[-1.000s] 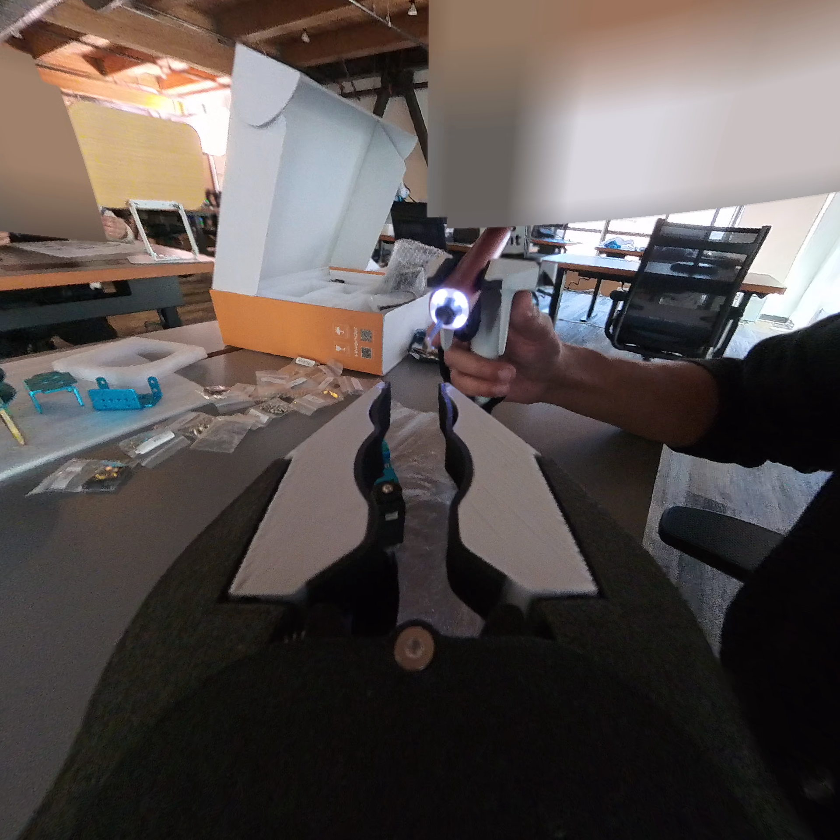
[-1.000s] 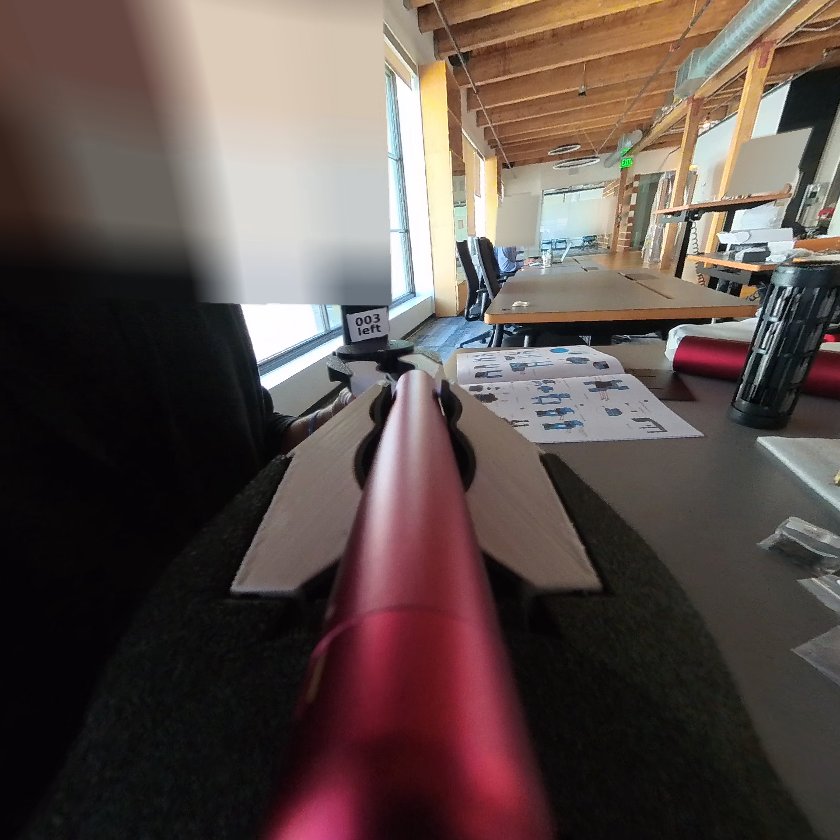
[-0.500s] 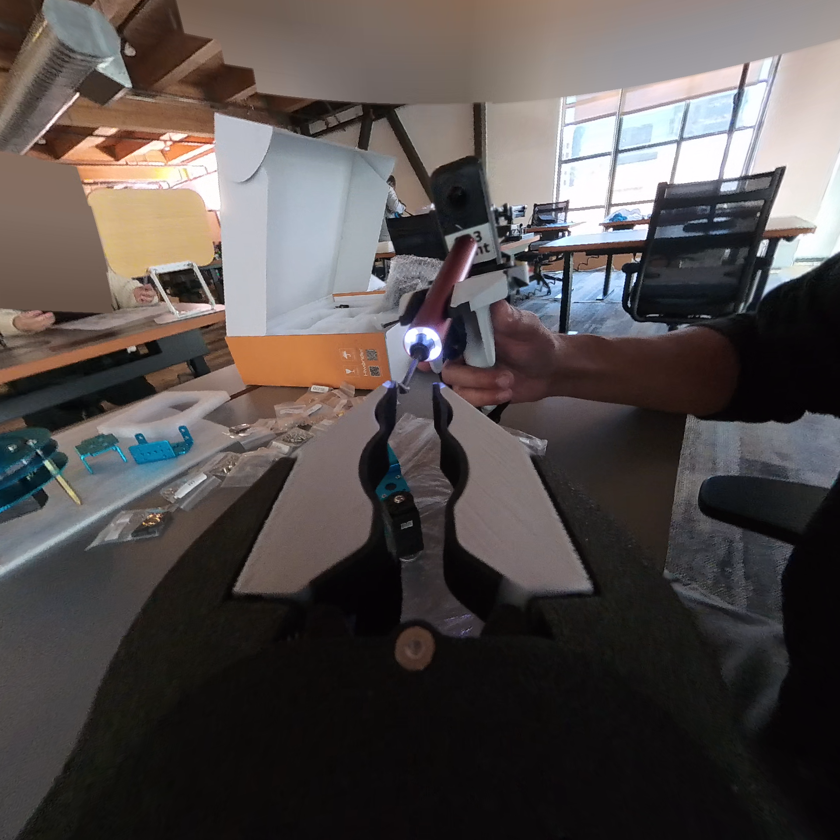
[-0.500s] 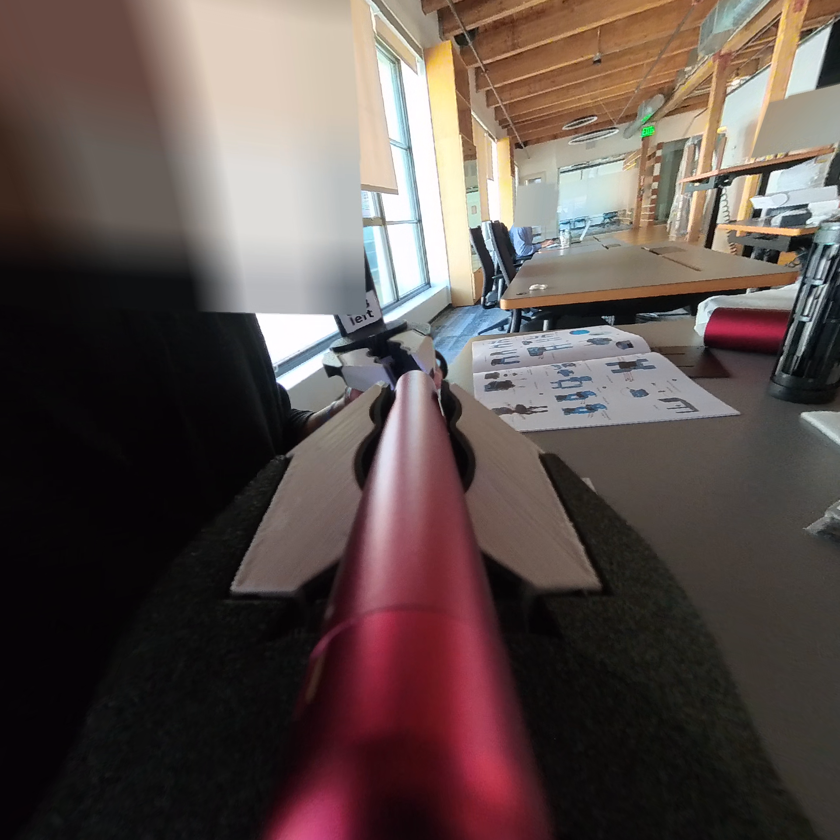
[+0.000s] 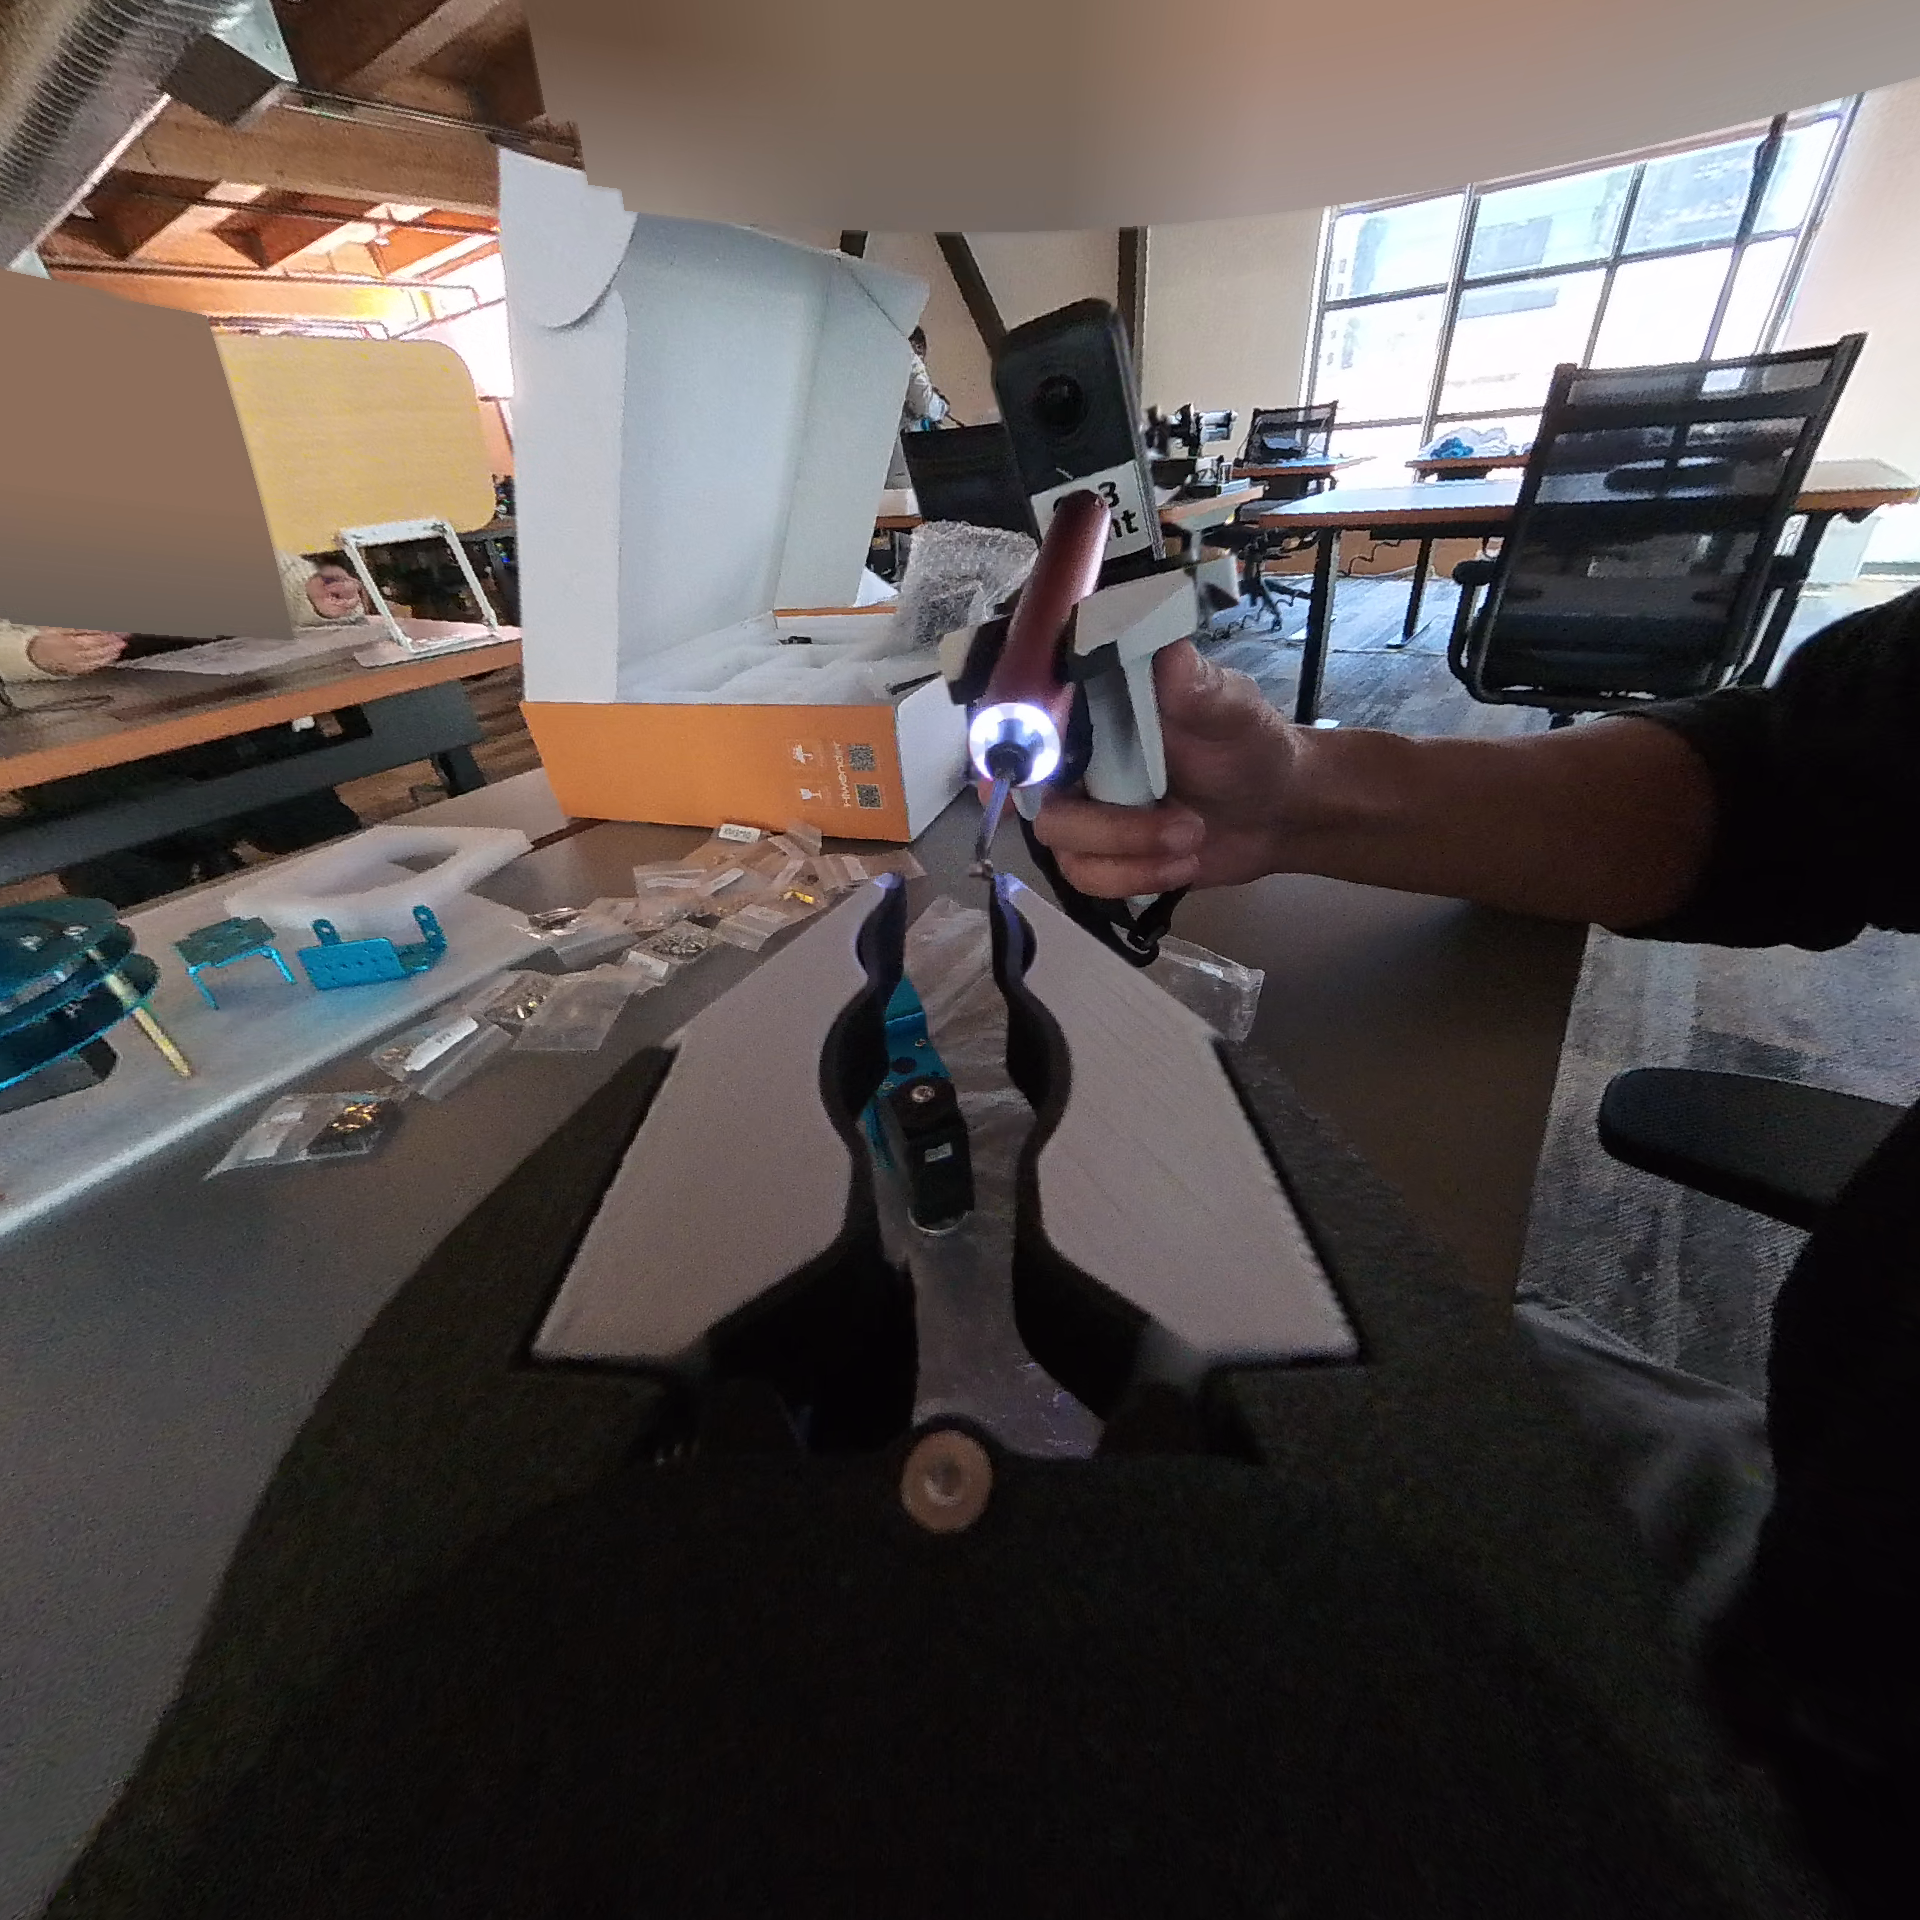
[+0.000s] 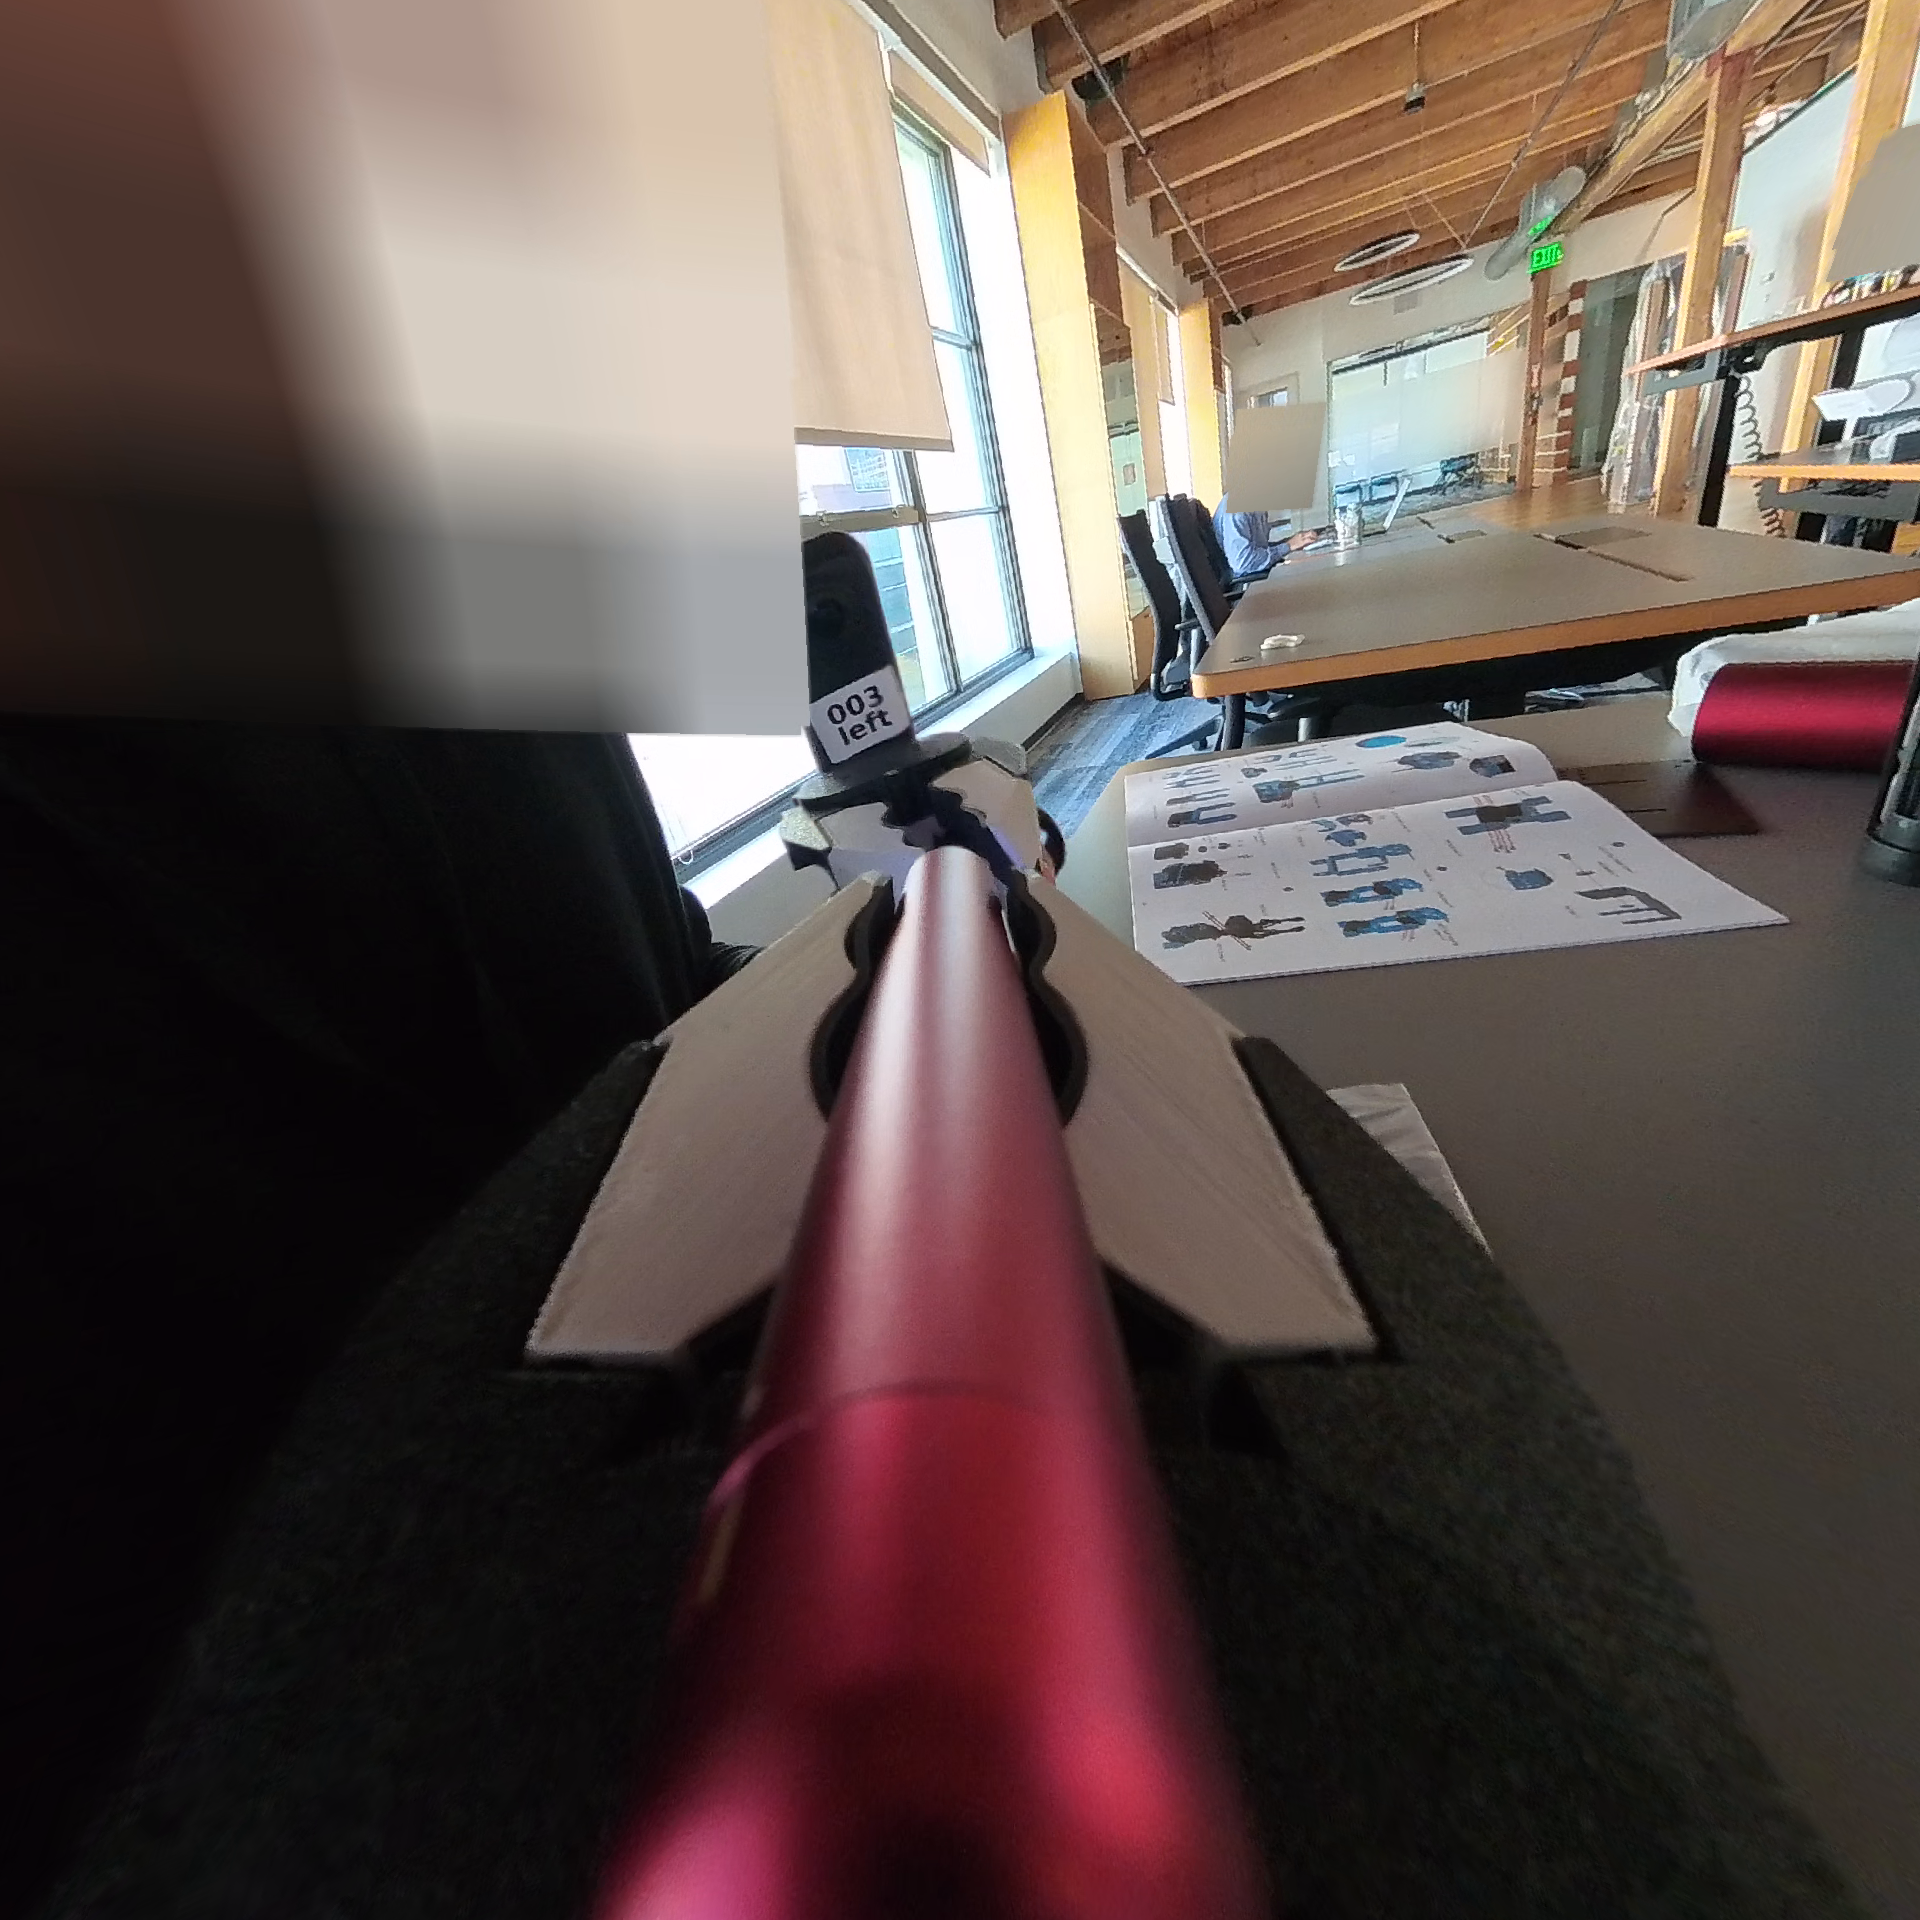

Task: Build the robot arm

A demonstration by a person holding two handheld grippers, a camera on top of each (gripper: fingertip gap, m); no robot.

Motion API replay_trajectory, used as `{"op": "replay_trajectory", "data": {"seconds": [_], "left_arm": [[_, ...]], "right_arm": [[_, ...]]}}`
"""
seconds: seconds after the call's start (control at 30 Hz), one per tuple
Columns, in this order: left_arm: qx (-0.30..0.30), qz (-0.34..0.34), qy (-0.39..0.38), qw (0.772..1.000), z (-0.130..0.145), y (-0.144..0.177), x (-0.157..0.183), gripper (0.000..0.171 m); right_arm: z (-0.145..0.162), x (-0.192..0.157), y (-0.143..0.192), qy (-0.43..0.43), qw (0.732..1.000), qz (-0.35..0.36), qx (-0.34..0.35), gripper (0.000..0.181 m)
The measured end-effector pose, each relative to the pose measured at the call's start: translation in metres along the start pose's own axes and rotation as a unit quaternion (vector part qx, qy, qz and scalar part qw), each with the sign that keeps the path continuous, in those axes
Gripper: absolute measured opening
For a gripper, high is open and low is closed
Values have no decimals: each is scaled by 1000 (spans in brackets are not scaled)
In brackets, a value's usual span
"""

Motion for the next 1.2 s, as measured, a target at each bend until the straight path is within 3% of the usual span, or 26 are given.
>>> {"op": "replay_trajectory", "data": {"seconds": [0.17, 0.7, 1.2], "left_arm": [[17, 17, -5, 1000, -1, 2, 3, 10], [20, -13, -154, 988, 1, -1, 19, 3], [-17, -20, -163, 986, 5, 1, 15, 0]], "right_arm": [[0, 0, 0, -9, 1000, -6, 3, 22], [2, 3, -1, -53, 998, -34, 15, 22], [1, 3, -1, -16, 1000, -6, 4, 22]]}}
Point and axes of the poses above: each gripper's, where its closed fingertips meet, y back along the fingers, z out of its underside, x = y × z across the jaws, the point moved 10 cm from there along y, back along the fingers, and after that the axes turned 8 degrees about x, right-handed, at the moved point
